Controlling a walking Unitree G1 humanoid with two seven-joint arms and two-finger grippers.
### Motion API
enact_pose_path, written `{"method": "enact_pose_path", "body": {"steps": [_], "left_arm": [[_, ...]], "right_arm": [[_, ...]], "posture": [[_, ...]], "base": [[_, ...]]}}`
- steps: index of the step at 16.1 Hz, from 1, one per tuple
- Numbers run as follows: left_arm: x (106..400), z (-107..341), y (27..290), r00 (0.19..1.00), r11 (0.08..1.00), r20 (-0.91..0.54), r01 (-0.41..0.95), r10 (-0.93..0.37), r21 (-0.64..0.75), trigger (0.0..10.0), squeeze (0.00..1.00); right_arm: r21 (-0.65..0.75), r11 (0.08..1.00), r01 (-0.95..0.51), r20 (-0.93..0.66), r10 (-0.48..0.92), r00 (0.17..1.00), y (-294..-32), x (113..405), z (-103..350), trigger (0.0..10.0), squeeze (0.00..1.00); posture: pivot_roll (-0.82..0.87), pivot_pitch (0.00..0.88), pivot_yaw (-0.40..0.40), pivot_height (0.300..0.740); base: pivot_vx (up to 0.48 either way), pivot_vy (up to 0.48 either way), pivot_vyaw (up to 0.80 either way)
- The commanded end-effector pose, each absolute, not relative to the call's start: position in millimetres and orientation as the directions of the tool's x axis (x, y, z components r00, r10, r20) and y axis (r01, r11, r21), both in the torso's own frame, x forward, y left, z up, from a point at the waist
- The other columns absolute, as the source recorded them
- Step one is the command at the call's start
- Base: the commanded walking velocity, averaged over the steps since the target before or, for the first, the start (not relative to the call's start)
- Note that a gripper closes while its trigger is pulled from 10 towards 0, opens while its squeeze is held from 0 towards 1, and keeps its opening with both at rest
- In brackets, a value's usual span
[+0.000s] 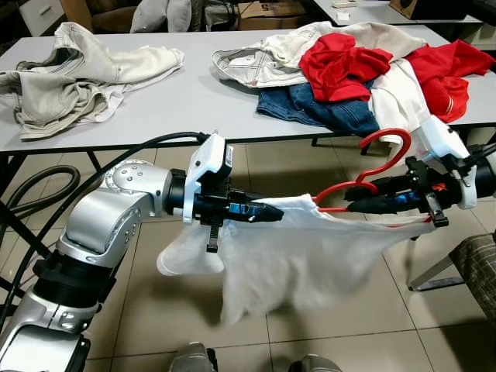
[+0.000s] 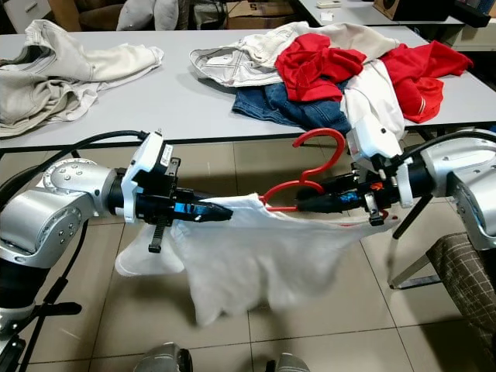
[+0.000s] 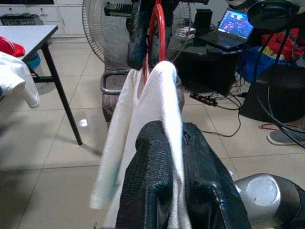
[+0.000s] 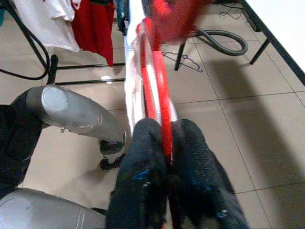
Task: Hang hanger
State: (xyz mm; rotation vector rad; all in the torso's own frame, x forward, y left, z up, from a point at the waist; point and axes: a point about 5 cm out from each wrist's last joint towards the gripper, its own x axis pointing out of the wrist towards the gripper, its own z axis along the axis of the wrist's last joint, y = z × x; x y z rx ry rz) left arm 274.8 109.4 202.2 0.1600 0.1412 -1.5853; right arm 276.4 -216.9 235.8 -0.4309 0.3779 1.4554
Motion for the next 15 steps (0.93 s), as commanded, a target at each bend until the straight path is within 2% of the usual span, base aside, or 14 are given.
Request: {"method": "enact_pose_path", "body": {"steps": [1, 7, 8, 10, 11, 15], "left_arm": [[275.9, 214.2, 105.7, -0.034, -0.044, -0.168, 0.998, -0.985, 0.054, 0.0, 0.00], [277.6, 216.0, 106.8, -0.032, -0.041, -0.160, 0.998, -0.987, 0.052, 0.0, 0.00], [278.8, 213.7, 108.5, -0.016, -0.022, -0.174, 0.999, -0.985, 0.035, 10.0, 0.00], [280.1, 213.2, 109.8, -0.008, -0.011, -0.156, 1.000, -0.988, 0.020, 10.0, 0.00], [281.4, 215.5, 111.3, -0.001, -0.004, -0.123, 1.000, -0.992, 0.024, 10.0, 1.00], [281.9, 227.6, 119.2, -0.002, -0.005, -0.082, 0.999, -0.997, 0.034, 10.0, 1.00]], "right_arm": [[-0.068, 0.062, -0.996, -0.511, 0.855, 0.088, -214.9, 279.0, 238.4, 0.0, 0.00], [-0.075, 0.062, -0.995, -0.510, 0.855, 0.092, -213.9, 280.9, 239.4, 0.0, 0.00], [-0.079, 0.065, -0.995, -0.508, 0.856, 0.096, -214.4, 281.1, 240.4, 0.0, 0.00], [-0.085, 0.069, -0.994, -0.506, 0.856, 0.103, -215.2, 281.2, 241.4, 0.0, 0.00], [-0.086, 0.072, -0.994, -0.505, 0.856, 0.106, -216.0, 280.1, 241.2, 0.0, 0.00], [-0.086, 0.087, -0.992, -0.519, 0.847, 0.119, -220.0, 278.1, 240.6, 0.0, 0.00]], "posture": [[-0.13, 0.000, 0.007, 0.740], [-0.14, 0.000, 0.010, 0.740], [-0.14, 0.000, 0.010, 0.740], [-0.14, 0.000, 0.010, 0.740], [-0.14, 0.000, 0.016, 0.740], [-0.14, 0.000, 0.024, 0.740]], "base": [[0.000, 0.000, 0.00], [0.000, 0.000, 0.00], [0.000, 0.000, 0.00], [0.000, 0.000, 0.00], [0.000, 0.000, 0.00], [0.000, 0.000, 0.00]]}}
